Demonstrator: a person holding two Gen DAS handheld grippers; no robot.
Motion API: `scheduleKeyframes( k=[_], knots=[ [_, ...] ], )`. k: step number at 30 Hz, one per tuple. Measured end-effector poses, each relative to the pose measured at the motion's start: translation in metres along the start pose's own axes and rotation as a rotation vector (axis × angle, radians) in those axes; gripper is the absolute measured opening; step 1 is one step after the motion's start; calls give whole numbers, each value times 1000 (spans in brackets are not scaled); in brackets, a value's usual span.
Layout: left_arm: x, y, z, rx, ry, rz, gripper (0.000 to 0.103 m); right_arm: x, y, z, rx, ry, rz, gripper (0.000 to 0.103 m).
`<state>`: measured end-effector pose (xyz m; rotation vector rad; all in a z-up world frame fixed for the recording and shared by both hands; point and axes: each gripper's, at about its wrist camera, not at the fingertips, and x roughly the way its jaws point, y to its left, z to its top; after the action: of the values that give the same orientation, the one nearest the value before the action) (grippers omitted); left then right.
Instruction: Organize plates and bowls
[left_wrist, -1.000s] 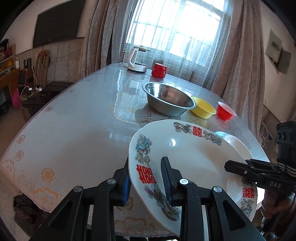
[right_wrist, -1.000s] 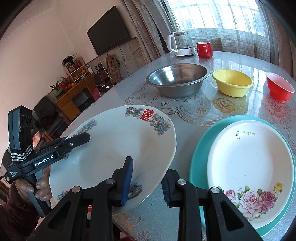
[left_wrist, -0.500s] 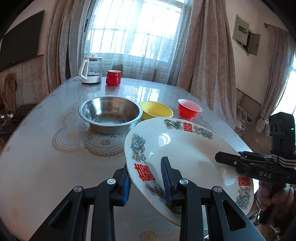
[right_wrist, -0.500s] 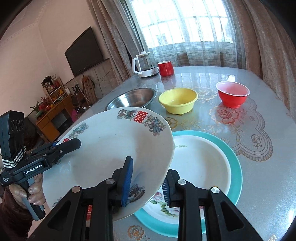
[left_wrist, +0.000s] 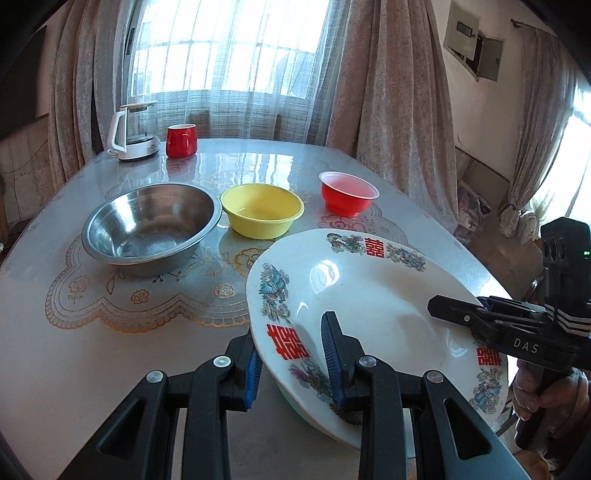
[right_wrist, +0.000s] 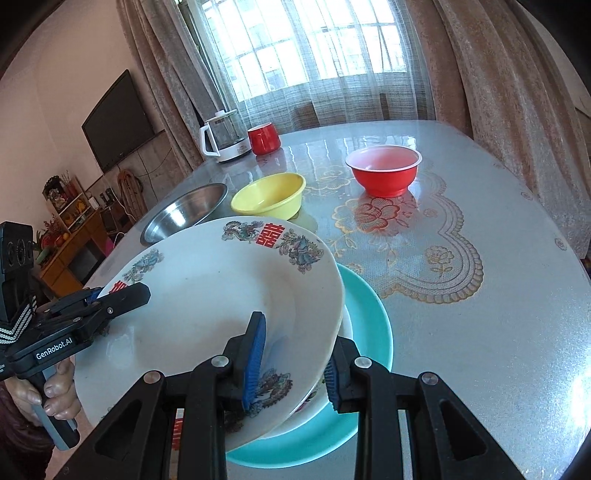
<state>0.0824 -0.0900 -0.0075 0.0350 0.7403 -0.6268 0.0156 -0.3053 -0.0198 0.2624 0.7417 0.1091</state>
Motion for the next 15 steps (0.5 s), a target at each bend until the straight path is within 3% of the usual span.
scheduleKeyframes(
  k=[15],
  knots=[
    [23,-4,-4,6,43,-10,30,10,-17,-5,21,20,-60,29]
  ],
)
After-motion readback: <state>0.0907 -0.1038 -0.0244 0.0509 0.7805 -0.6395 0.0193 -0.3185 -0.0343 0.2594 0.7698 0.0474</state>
